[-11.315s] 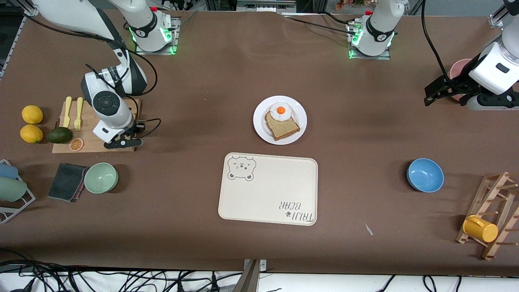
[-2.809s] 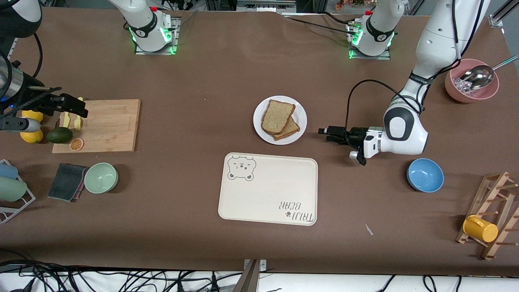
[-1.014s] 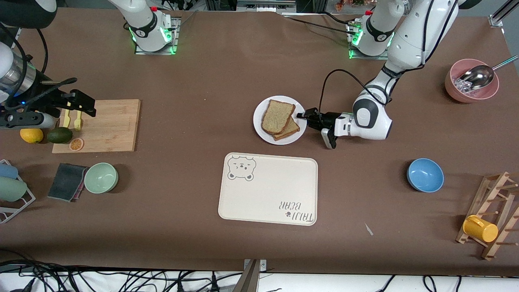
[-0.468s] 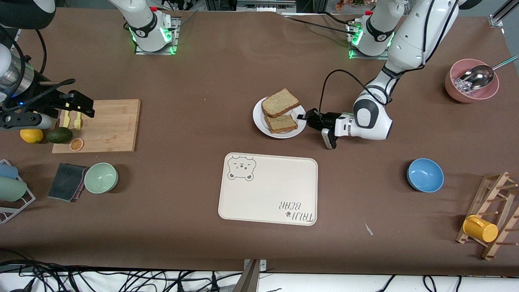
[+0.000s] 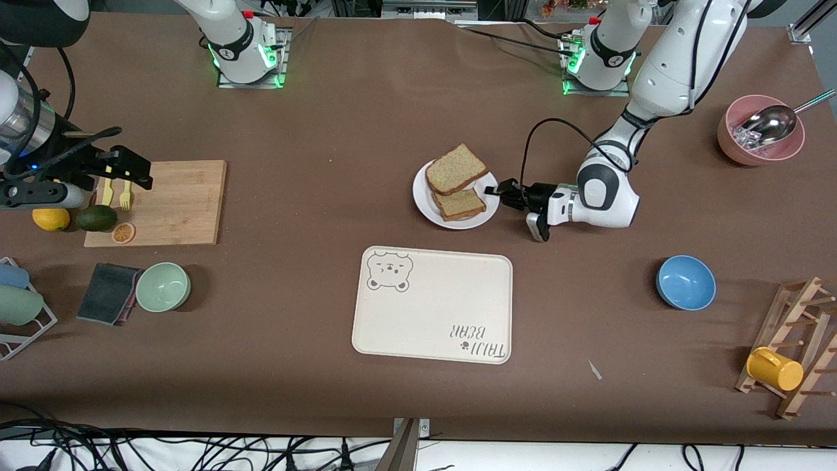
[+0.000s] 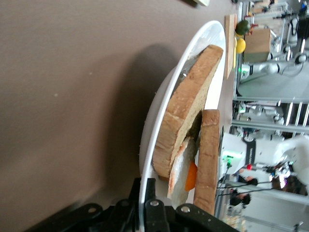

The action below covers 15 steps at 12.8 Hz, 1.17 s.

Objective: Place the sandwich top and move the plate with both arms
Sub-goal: 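Grasp the white plate rim with the left gripper, then slide the plate with the left gripper onto the bear tray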

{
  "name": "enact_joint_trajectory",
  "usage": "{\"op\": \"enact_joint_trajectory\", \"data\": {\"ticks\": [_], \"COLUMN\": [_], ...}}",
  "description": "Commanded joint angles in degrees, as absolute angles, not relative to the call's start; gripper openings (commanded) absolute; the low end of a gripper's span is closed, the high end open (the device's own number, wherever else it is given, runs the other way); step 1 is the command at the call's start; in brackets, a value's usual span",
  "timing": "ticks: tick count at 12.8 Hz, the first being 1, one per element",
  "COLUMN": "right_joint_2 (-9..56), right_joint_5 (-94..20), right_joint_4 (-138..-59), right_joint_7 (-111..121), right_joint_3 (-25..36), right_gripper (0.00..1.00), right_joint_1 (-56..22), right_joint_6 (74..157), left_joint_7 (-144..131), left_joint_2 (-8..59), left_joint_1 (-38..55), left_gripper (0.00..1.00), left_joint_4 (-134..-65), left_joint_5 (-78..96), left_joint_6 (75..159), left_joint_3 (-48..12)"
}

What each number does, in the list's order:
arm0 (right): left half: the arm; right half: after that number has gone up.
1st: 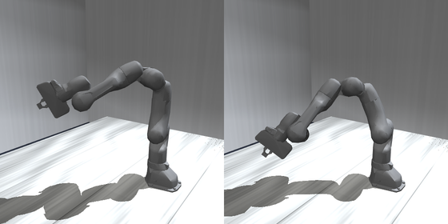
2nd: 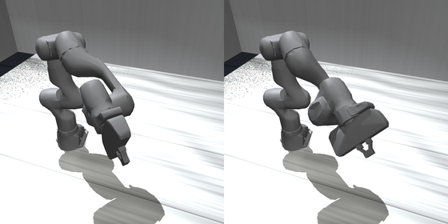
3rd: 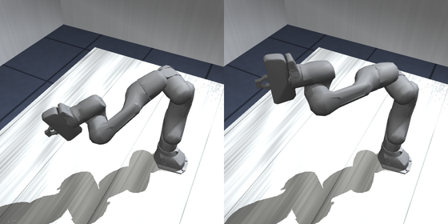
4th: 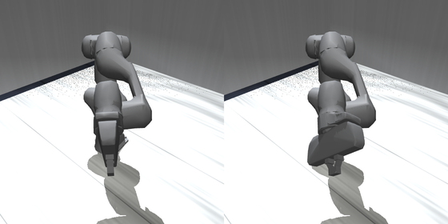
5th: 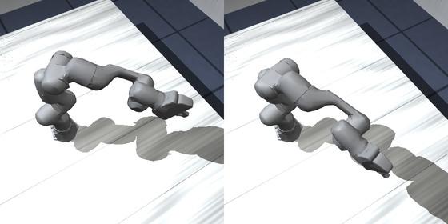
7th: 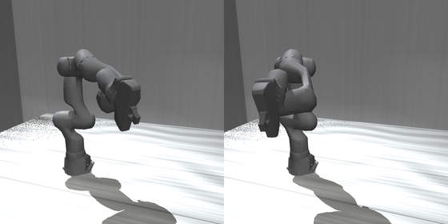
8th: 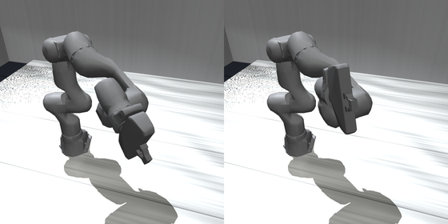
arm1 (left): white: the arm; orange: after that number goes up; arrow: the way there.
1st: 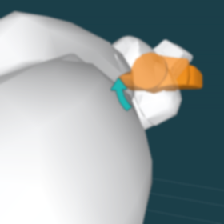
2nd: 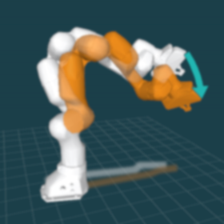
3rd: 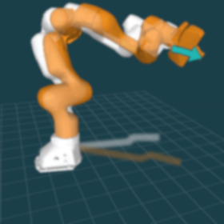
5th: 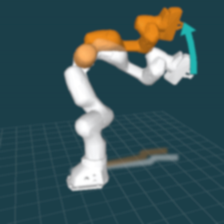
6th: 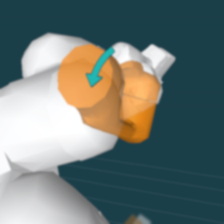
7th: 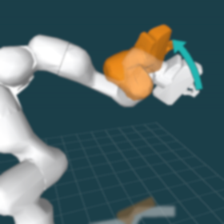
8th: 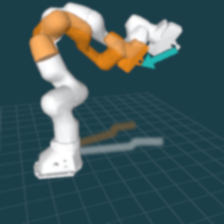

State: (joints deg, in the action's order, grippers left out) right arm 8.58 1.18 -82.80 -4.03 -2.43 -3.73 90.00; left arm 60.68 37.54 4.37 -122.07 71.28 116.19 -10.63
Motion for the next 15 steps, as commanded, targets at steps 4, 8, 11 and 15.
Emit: {"op": "enact_joint_trajectory", "data": {"ticks": [4, 8, 11, 15], "right_joint_2": [9.23, 9.4, 9.58, 9.58], "right_joint_5": [1.93, 1.93, 1.93, 1.85], "right_joint_4": [-81.91, -81.91, -81.91, -81.91], "right_joint_7": [-3.52, -3.43, -3.52, -3.43], "right_joint_3": [-2.72, -2.72, -2.72, -2.72], "right_gripper": [1.0, 1.0, 1.0, 1.0], "right_joint_1": [-3.34, -3.16, -3.25, -3.16], "right_joint_6": [89.91, 89.82, 89.82, 89.91], "left_joint_7": [51.42, 45.63, 40.81, 31.3], "left_joint_2": [37.62, 36.74, 38.49, 45.94], "left_joint_1": [4.13, 2.81, 3.08, 3.87], "left_gripper": [0.0, 0.0, 0.0, 0.0], "left_joint_4": [-119.8, -114.72, -106.29, -90.3], "left_joint_5": [73.21, 72.51, 70.75, 66.62], "left_joint_6": [111.81, 108.12, 107.75, 107.93], "left_joint_3": [-10.99, -10.9, -10.37, -10.46]}}
